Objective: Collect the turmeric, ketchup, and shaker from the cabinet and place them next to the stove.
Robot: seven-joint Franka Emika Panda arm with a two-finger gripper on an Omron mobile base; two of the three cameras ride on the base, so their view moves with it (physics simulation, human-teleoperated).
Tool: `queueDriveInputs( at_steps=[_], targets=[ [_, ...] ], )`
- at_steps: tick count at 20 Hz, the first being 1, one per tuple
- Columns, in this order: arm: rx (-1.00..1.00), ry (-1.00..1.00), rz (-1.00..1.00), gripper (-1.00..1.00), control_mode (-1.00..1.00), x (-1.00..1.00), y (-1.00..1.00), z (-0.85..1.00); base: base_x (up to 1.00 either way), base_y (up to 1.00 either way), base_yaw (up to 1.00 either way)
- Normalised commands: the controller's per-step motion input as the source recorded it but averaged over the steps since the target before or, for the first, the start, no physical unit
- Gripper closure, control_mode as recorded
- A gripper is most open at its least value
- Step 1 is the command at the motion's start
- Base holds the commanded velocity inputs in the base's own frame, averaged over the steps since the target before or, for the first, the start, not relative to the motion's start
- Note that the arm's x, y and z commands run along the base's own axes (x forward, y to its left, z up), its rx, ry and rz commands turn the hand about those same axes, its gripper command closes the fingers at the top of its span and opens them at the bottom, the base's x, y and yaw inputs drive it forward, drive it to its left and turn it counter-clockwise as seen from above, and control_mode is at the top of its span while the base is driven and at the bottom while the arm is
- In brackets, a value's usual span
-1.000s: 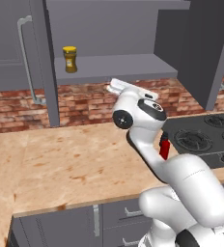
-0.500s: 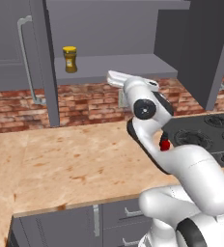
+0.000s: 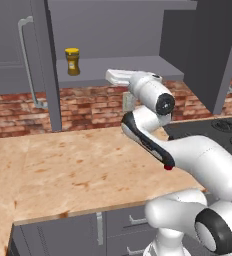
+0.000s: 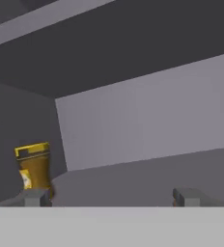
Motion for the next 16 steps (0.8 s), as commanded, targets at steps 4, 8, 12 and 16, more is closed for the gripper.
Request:
queueDriveInputs(
  at_steps=[4, 8, 12, 16],
  targets=[
    [-0.13, 0.0, 0.22, -1.0, -1.0, -0.18, 0.13, 0.53, 0.0, 0.0, 0.0],
    [-0.11, 0.0, 0.19, -1.0, -1.0, -0.27, 0.02, 0.53, 0.0, 0.0, 0.0],
    [-0.07, 0.02, 0.1, -1.0, -1.0, -0.22, 0.0, 0.37, 0.0, 0.0, 0.0],
    [-0.05, 0.13, 0.03, -1.0, -1.0, 0.0, 0.01, 0.02, 0.0, 0.0, 0.0]
  ],
)
